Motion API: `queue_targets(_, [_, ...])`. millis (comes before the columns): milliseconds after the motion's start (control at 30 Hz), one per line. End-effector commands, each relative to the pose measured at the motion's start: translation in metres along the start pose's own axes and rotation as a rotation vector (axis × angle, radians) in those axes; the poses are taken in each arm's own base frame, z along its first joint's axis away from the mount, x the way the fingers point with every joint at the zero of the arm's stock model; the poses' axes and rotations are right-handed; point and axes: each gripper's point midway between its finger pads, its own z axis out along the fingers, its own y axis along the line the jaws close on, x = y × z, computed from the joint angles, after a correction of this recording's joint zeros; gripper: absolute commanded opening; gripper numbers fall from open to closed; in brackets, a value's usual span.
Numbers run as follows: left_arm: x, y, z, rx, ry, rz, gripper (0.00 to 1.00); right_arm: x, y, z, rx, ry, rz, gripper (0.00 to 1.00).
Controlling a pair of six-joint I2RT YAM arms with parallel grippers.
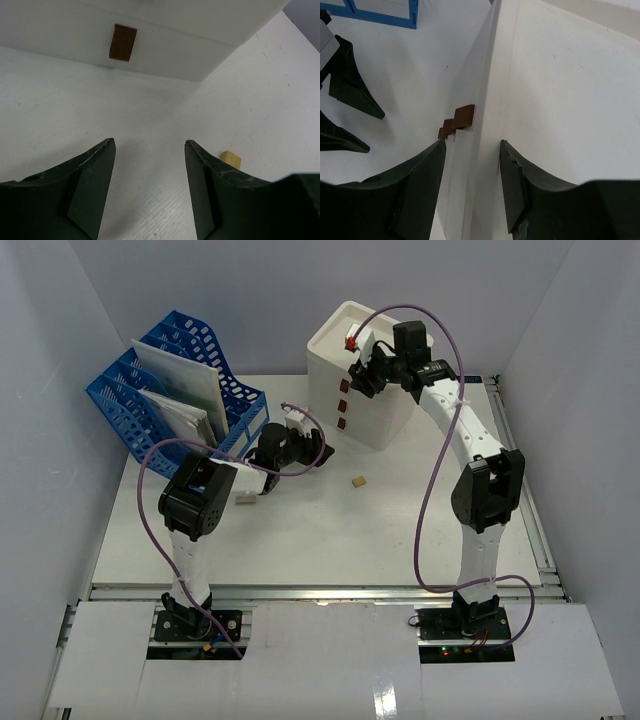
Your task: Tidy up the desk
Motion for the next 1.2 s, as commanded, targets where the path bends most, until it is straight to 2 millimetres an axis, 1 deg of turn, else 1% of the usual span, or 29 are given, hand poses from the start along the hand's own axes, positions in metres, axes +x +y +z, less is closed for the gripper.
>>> queue_targets(0, [-0.019,-0.010,0.005,0.035,-0.029,0.039,0.68,-0.009,0.011,-0.030,0.033,0.027,0.137,0.58])
queue_targets(167, [-0.023,-0.012,-0.002,0.033,-0.034,0.079,0.70,-0.019,-0.011,-0.049,0.130,-0.002,0.187,0.71])
queue_targets(233, [-0.027,-0.012,-0.004,0.027,-0.036,0.093,0.71,-0.019,-0.018,-0.057,0.162,-0.017,0.213,0.80])
queue_targets(267, [-0.026,-0.012,-0.004,0.028,-0.031,0.097,0.71,-0.018,-0.020,-0.060,0.175,-0.025,0.227,0.86])
queue_targets(300, [-0.029,-0.012,-0.004,0.027,-0.033,0.103,0.72,-0.018,-0.022,-0.063,0.190,-0.035,0.239,0.94])
queue_targets(333, [-0.032,-0.012,-0.004,0.026,-0.035,0.110,0.73,-0.018,-0.024,-0.068,0.199,-0.050,0.252,0.94])
queue_targets(367, [-0.033,-0.012,-0.003,0.025,-0.036,0.117,0.74,-0.018,-0.025,-0.073,0.206,-0.067,0.264,0.91])
queue_targets(500, [-0.034,-0.004,0.008,0.007,-0.018,0.147,0.78,-0.029,-0.015,-0.088,0.160,-0.114,0.274,0.90])
queue_targets(600, [-0.033,0.005,0.024,-0.002,-0.004,0.172,0.78,-0.033,0.003,-0.094,0.099,-0.135,0.262,0.90])
queue_targets(667, [-0.036,0.012,0.039,-0.009,-0.012,0.180,0.78,-0.037,0.009,-0.102,0.088,-0.147,0.246,0.90])
queue_targets(733, [-0.038,0.017,0.051,-0.015,-0.031,0.196,0.78,-0.038,0.014,-0.107,0.078,-0.152,0.231,0.90])
queue_targets(833, [-0.041,0.024,0.063,-0.026,-0.056,0.205,0.78,-0.038,0.021,-0.116,0.059,-0.164,0.196,0.90])
queue_targets(1067, [-0.038,0.037,0.088,-0.052,-0.074,0.199,0.76,-0.042,0.028,-0.136,0.041,-0.196,0.185,0.90])
queue_targets(1167, [-0.039,0.035,0.094,-0.037,-0.086,0.184,0.75,-0.040,0.029,-0.141,0.038,-0.199,0.188,0.90])
